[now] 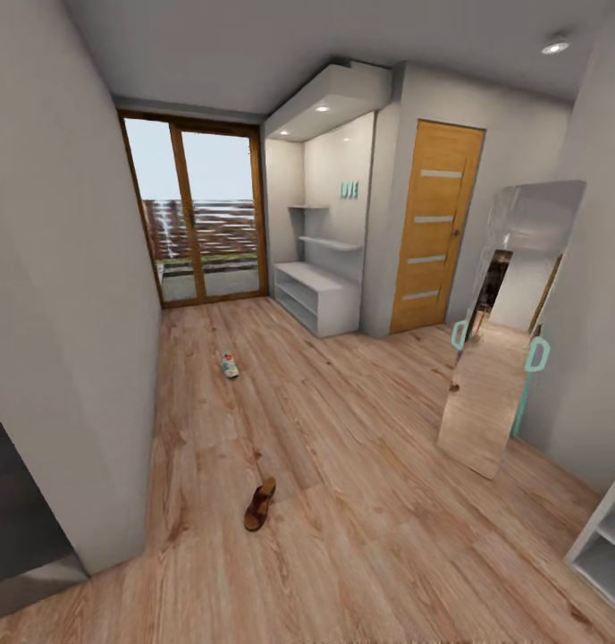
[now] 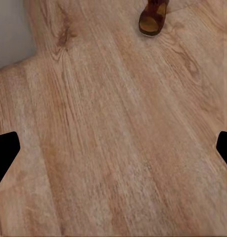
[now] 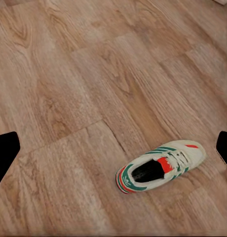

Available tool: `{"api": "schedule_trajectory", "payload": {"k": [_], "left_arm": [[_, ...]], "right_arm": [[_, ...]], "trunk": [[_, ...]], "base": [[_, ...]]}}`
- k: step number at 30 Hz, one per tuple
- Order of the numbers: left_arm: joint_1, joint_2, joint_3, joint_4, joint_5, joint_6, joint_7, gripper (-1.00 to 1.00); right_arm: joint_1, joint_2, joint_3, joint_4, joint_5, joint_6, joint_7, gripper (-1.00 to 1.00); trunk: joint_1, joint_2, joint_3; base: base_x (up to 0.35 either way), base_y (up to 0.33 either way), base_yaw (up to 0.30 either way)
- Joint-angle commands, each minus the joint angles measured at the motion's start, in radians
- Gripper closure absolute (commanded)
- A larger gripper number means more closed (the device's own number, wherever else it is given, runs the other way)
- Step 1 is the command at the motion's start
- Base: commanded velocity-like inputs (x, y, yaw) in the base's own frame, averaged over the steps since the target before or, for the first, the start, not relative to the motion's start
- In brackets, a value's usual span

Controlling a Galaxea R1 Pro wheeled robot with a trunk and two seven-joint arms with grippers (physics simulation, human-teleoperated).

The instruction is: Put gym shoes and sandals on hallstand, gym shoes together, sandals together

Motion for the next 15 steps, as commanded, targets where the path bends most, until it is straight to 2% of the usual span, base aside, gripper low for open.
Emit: {"api": "schedule_trajectory", "payload": {"k": [1, 9, 15], "left_arm": [[0.000, 0.000, -0.001, 0.000, 0.000, -0.003, 0.003, -1.00], [0.000, 0.000, -0.001, 0.000, 0.000, -0.003, 0.003, -1.00], [0.000, 0.000, -0.001, 0.000, 0.001, -0.002, 0.003, -1.00]], "right_arm": [[-0.001, 0.000, 0.000, 0.001, -0.001, -0.003, 0.000, -1.00], [-0.001, 0.000, 0.000, 0.001, -0.001, -0.003, 0.000, -1.00], [-0.001, 0.000, 0.000, 0.001, -0.001, -0.003, 0.000, -1.00]], "trunk": [[0.000, -0.001, -0.002], [0.000, -0.001, -0.007], [0.000, -0.001, -0.012]], "base": [[-0.093, -0.243, -0.288], [-0.158, -0.214, -0.284], [-0.064, -0.038, -0.280]]}}
